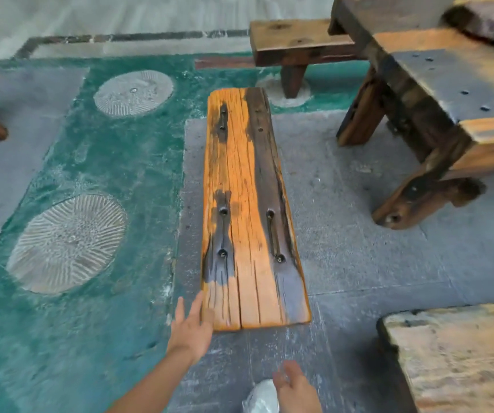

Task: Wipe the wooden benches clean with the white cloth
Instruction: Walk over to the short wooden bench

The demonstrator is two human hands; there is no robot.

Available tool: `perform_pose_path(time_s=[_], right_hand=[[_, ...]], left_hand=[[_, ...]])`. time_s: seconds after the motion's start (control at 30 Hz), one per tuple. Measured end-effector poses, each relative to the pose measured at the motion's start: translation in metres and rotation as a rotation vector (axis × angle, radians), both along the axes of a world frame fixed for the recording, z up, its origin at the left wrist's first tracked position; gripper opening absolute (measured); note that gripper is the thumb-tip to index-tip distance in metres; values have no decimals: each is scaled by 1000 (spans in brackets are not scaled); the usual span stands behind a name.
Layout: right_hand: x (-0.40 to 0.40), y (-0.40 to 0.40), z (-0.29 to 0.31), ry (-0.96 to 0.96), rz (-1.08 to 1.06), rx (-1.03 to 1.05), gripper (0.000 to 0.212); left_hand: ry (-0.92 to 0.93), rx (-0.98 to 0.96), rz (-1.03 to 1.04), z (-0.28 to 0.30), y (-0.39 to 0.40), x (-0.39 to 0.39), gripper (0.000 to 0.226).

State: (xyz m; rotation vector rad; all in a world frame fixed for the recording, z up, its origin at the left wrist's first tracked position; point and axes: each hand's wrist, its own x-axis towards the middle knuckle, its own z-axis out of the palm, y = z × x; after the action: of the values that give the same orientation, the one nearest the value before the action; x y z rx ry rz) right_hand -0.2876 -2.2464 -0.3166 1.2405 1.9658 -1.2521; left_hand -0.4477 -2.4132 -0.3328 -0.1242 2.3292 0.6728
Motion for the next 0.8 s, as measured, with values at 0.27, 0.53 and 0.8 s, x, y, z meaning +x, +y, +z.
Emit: perform_pose_path(time_s=[0.27,0.53,0.8], right_hand=[[-48,48,-121,510,-408,314,54],[-82,70,-211,1165,-633,464,51],[-92,68,-210,1358,-698,265,44]], left_hand=[[509,2,25,-98,34,13,56],[1102,37,252,-148,40,16,41],[1112,548,590,-160,36,13,32]])
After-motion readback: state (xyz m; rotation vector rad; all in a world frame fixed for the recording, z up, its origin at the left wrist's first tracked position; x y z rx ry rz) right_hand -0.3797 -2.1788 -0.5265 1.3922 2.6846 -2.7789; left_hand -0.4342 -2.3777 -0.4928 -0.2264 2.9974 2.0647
